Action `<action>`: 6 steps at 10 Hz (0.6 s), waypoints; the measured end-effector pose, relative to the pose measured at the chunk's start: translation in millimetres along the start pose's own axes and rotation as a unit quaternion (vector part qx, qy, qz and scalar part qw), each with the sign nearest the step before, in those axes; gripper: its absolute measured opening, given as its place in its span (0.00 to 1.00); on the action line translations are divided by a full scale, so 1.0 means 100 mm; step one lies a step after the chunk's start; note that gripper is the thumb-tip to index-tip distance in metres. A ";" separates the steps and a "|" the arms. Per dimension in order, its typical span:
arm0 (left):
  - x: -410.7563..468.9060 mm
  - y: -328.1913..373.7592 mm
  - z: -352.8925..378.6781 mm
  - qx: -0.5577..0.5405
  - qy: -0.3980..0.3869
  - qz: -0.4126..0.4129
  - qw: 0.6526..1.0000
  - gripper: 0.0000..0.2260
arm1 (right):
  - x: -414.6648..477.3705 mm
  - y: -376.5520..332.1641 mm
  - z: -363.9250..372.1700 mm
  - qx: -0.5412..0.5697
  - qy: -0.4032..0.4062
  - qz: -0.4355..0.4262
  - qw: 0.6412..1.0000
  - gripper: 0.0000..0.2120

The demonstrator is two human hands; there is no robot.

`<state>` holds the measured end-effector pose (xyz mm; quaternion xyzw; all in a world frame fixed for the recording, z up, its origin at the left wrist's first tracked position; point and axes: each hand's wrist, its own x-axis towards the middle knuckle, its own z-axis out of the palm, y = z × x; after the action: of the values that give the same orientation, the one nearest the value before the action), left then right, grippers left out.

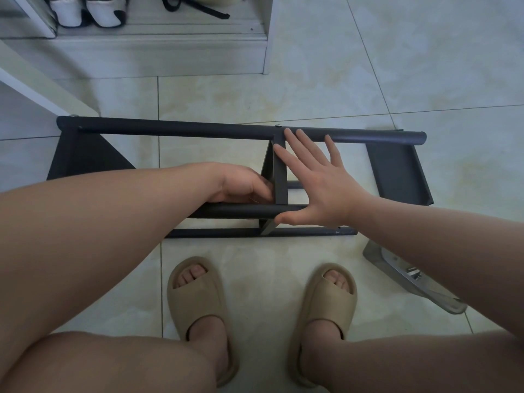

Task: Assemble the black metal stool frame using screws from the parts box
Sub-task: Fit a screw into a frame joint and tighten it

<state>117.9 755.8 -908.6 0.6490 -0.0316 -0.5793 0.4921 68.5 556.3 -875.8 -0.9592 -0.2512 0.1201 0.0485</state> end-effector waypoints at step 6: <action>0.02 -0.01 -0.03 -0.025 -0.018 -0.007 0.999 0.10 | 0.01 0.00 0.00 -0.001 -0.003 0.000 1.000 0.58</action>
<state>120.6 756.9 -911.1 0.6262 -0.0214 -0.5946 0.5039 69.3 556.7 -876.1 -0.9589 -0.2515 0.1229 0.0465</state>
